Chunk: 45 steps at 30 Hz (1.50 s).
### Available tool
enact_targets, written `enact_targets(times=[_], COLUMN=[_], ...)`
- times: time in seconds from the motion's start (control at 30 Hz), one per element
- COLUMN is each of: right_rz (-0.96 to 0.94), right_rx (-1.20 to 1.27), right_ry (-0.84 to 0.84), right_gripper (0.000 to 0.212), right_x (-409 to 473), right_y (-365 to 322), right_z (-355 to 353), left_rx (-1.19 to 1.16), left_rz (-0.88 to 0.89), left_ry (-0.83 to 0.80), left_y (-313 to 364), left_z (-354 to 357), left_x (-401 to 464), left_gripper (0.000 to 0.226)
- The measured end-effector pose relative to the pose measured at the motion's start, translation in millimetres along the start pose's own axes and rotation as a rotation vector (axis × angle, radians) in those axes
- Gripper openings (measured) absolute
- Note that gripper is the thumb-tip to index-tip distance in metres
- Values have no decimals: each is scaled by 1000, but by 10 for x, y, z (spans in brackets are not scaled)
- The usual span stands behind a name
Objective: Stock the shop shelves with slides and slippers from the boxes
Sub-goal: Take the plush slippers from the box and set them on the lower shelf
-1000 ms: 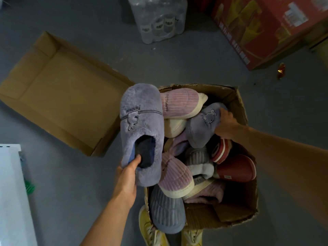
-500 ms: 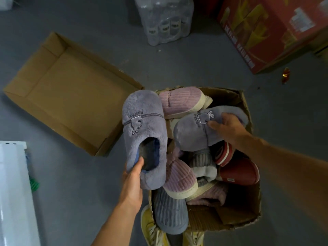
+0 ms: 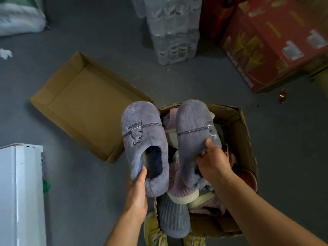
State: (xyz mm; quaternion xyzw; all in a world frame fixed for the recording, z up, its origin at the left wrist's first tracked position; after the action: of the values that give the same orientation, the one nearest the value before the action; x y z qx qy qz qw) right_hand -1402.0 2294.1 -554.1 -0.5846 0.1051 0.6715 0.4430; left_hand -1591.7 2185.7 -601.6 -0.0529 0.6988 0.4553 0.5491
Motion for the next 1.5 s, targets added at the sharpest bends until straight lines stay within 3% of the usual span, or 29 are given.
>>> enact_targets(times=[0.17, 0.37, 0.47, 0.6, 0.77, 0.87, 1.0, 1.1, 1.17, 1.37, 1.5], right_rz=[23, -25, -104, -236, -385, -436, -488, -540, -594, -601, -540], right_rx=[-8, -200, -287, -546, -933, -1061, -1327, -1610, -1734, -1774, -1758], right_ry=[-63, -225, -297, -336, -311, -384, -594, -690, -727, -830, -845], right_gripper=[38, 39, 53, 67, 64, 57, 51, 38, 43, 38, 43], right_x=[-75, -256, -439, -674, -947, -1073, -1247, -1326, -1402, -1710, -1804], right_y=[84, 282, 410, 488, 503, 524, 555, 630, 716, 1033, 1369], right_z=[108, 233, 354, 575, 940, 1178, 1527, 1800, 1976, 2335, 2442], left_rx=[-5, 78, 104, 74, 45, 26, -171, -186, -201, -243, -221], left_rz=[-1, 2, 26, 58, 75, 139, 186, 238, 277, 320, 283], left_ry=[25, -42, -100, -182, -281, -327, -248, -174, -143, -114, -114], left_y=[-30, -20, 96, 318, 631, 818, 1199, 1510, 1680, 2030, 2183], left_z=[-42, -99, -81, -161, -381, -509, -862, -1284, -1538, -1972, -2273], left_x=[-76, -180, -320, -513, -771, -900, -1044, -1072, -1089, -1084, -995], left_gripper=[32, 46, 51, 41, 82, 101, 76, 87, 94, 66, 64])
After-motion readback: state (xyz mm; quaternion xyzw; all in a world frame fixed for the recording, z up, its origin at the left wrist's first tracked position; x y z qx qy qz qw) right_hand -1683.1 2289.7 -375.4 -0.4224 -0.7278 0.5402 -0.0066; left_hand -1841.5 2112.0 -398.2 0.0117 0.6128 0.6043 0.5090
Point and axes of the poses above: each hand's wrist, its own x-axis towards the middle knuckle, its own z-axis out of the palm, y = z × x, the point moved 3 cm from there along x, towards the middle knuckle, and after that the axes turned 3 degrees about -y, right-handed, at the moved point
